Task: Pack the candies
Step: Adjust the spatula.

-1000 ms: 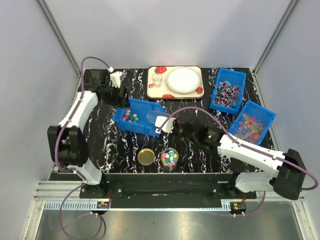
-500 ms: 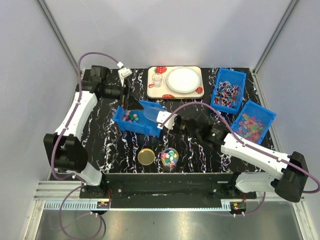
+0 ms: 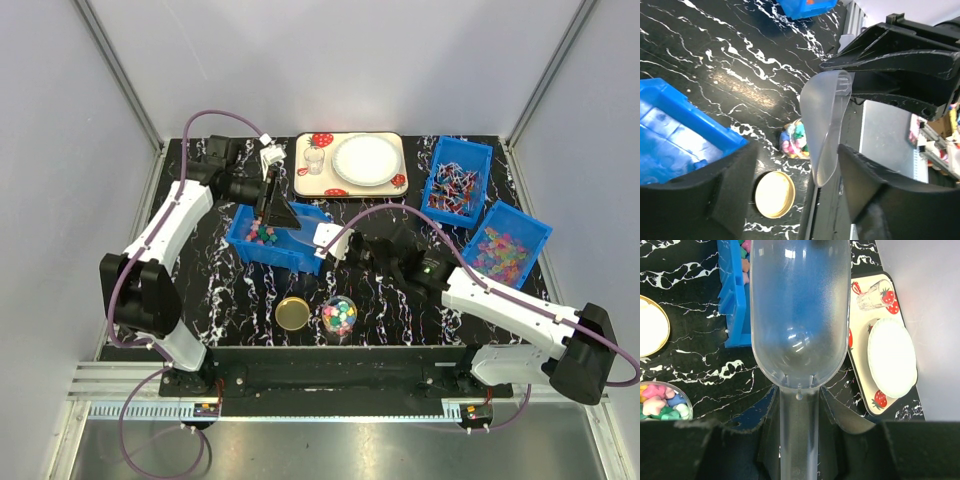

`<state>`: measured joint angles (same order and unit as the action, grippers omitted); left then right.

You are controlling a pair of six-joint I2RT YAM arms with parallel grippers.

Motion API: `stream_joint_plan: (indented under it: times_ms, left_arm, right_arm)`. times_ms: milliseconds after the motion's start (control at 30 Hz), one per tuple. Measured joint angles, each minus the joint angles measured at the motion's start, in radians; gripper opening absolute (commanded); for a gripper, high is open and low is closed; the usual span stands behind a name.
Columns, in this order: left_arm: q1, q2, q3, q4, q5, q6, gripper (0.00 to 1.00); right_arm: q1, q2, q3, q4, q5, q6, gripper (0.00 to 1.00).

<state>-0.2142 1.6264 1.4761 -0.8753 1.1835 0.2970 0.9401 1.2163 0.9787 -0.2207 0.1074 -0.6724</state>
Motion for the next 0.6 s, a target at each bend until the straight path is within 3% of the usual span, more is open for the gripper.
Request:
stream_joint_plan:
  times_ms: [200,367,533,567,600]
  left_arm:
    - [-0.014,0.005,0.0,0.0,-0.003,0.01,0.33]
    - [-0.026,0.008,-0.006,0.0,-0.007,0.01,0.01]
    - [-0.032,0.008,-0.013,0.009,-0.014,0.013,0.0]
    - [-0.032,0.008,-0.013,0.009,-0.015,0.012,0.0]
    - [-0.032,0.008,-0.014,0.01,-0.015,0.011,0.0]
  right_arm:
    - [0.0,0.0,0.0,0.0,-0.005,0.01,0.0]
    - [0.0,0.0,0.0,-0.001,-0.005,0.019,0.0]
    - [-0.001,0.0,0.0,-0.003,-0.012,0.035,0.02]
    - [-0.001,0.0,0.0,-0.004,-0.012,0.039,0.07]
    - [-0.001,0.0,0.0,-0.004,-0.012,0.043,0.19]
